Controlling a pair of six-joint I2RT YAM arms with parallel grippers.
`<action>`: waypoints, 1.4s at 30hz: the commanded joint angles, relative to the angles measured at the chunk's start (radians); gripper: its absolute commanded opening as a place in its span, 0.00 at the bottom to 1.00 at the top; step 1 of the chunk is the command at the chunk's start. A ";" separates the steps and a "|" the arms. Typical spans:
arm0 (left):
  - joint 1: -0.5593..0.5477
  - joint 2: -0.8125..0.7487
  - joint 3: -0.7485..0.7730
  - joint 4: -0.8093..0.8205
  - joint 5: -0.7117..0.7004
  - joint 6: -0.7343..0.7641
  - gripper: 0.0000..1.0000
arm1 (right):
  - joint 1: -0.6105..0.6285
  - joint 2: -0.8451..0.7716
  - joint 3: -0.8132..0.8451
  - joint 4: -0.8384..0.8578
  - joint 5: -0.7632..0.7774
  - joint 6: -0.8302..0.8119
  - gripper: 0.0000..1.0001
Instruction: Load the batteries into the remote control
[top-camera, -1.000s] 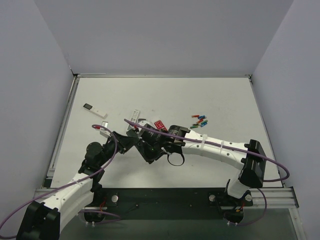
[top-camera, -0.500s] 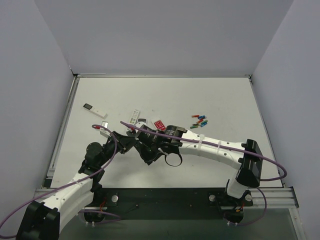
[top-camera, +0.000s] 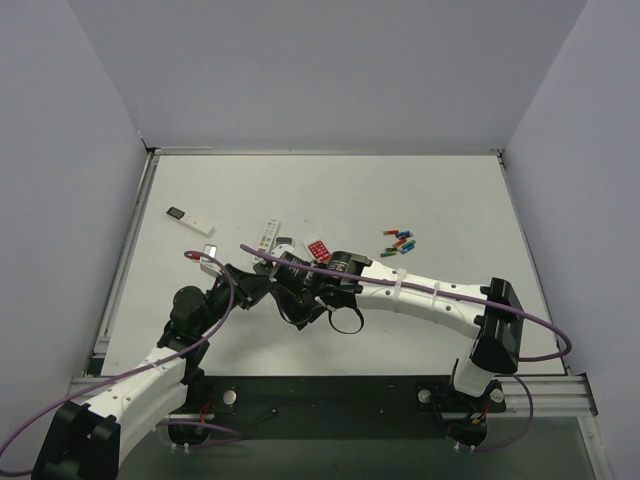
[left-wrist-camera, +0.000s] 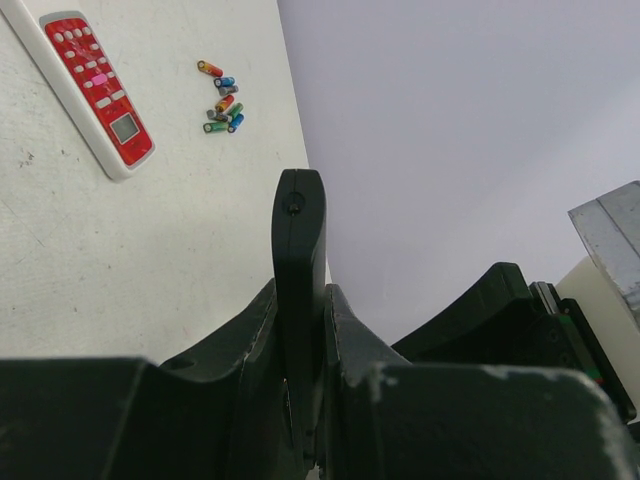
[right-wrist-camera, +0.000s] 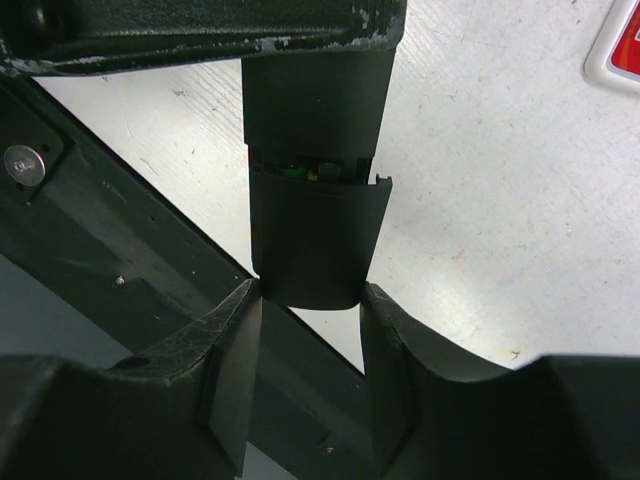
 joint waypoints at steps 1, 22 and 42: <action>-0.004 -0.015 0.007 0.101 0.009 -0.009 0.00 | 0.012 0.002 0.043 -0.056 -0.002 -0.008 0.12; -0.007 -0.017 0.021 0.116 0.033 0.011 0.00 | 0.017 0.009 0.049 -0.067 0.026 -0.020 0.13; -0.019 -0.017 0.046 0.112 0.055 0.011 0.00 | 0.015 0.015 0.052 -0.076 0.061 -0.028 0.18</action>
